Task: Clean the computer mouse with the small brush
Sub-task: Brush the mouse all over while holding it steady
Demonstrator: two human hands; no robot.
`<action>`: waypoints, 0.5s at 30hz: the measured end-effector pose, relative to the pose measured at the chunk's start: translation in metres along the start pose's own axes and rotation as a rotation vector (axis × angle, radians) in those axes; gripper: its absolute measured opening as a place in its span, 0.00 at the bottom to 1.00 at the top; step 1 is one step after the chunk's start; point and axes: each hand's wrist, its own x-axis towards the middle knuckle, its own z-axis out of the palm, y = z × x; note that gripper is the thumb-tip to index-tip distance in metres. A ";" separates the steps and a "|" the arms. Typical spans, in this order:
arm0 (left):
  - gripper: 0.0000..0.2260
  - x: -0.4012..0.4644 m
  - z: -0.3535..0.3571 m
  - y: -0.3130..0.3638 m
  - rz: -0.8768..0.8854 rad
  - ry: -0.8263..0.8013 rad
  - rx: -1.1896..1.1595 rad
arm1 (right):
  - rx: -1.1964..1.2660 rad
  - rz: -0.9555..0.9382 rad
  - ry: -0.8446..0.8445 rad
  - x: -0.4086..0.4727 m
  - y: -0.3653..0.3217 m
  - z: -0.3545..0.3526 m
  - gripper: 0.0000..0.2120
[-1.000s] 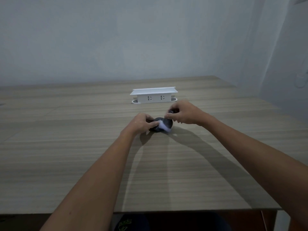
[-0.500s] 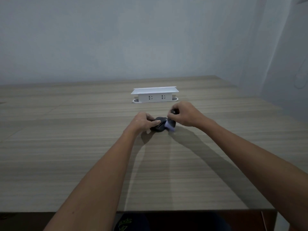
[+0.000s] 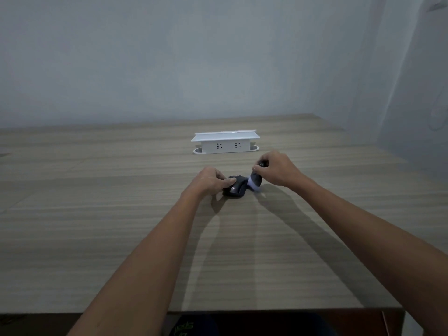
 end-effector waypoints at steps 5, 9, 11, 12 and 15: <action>0.19 -0.003 -0.013 0.008 0.004 -0.075 0.004 | 0.000 -0.033 -0.027 0.004 -0.004 -0.004 0.09; 0.14 0.001 -0.023 0.018 0.041 -0.189 0.064 | -0.013 -0.065 -0.022 0.008 -0.007 -0.011 0.08; 0.16 0.007 -0.028 0.023 0.080 -0.188 0.145 | -0.035 -0.082 -0.005 0.010 -0.008 -0.015 0.09; 0.19 0.010 -0.030 0.025 0.096 -0.187 0.217 | -0.037 -0.083 0.007 0.011 -0.008 -0.017 0.09; 0.30 0.020 -0.030 0.026 0.134 -0.250 0.409 | 0.023 -0.054 0.052 0.012 -0.011 -0.024 0.10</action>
